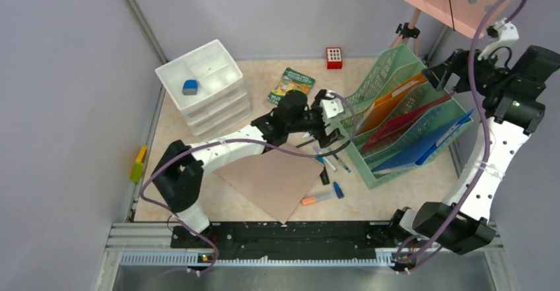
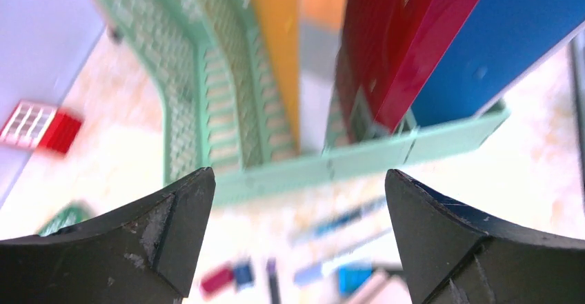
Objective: Organize the desk
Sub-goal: Place the folder in the storage box, then pick up the folder from the center of the board.
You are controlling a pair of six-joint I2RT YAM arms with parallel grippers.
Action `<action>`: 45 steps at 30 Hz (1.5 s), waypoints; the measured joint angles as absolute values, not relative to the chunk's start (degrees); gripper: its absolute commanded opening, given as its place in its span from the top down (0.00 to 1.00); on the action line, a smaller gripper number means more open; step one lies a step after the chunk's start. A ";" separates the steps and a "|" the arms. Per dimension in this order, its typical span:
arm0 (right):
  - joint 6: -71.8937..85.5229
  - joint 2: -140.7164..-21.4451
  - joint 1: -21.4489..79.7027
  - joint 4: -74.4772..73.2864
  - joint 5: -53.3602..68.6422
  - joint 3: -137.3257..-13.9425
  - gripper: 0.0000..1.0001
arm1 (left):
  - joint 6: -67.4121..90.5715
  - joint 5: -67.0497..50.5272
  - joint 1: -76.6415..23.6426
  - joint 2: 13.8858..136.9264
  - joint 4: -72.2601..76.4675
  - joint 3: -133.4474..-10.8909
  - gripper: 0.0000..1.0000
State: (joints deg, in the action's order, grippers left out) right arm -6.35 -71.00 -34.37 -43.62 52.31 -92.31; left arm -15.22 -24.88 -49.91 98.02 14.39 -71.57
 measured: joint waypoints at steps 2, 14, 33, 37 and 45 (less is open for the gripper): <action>-6.76 -71.35 -29.98 -43.86 51.59 -93.67 0.01 | -17.41 -22.04 -48.51 95.00 6.72 -71.16 0.01; -13.13 -75.64 2.00 -46.35 41.32 -104.68 0.01 | -22.39 -13.74 -32.40 80.03 -25.45 -62.33 0.01; -18.83 -87.53 37.39 -33.91 27.77 -81.14 0.01 | -26.55 -11.09 -10.15 56.45 -37.06 -46.19 0.01; -16.38 -91.09 37.32 -27.68 29.08 -73.36 0.01 | -23.68 -11.22 -6.98 56.42 -35.48 -43.05 0.01; -12.23 -97.14 37.39 -19.49 30.22 -65.10 0.01 | -17.37 -12.29 -4.34 56.53 -29.30 -37.74 0.01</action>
State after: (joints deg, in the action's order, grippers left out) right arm -12.23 -97.14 37.39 -19.49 30.22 -65.10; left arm -17.37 -12.29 -4.34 56.53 -29.30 -37.74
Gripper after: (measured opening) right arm 0.987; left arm 0.988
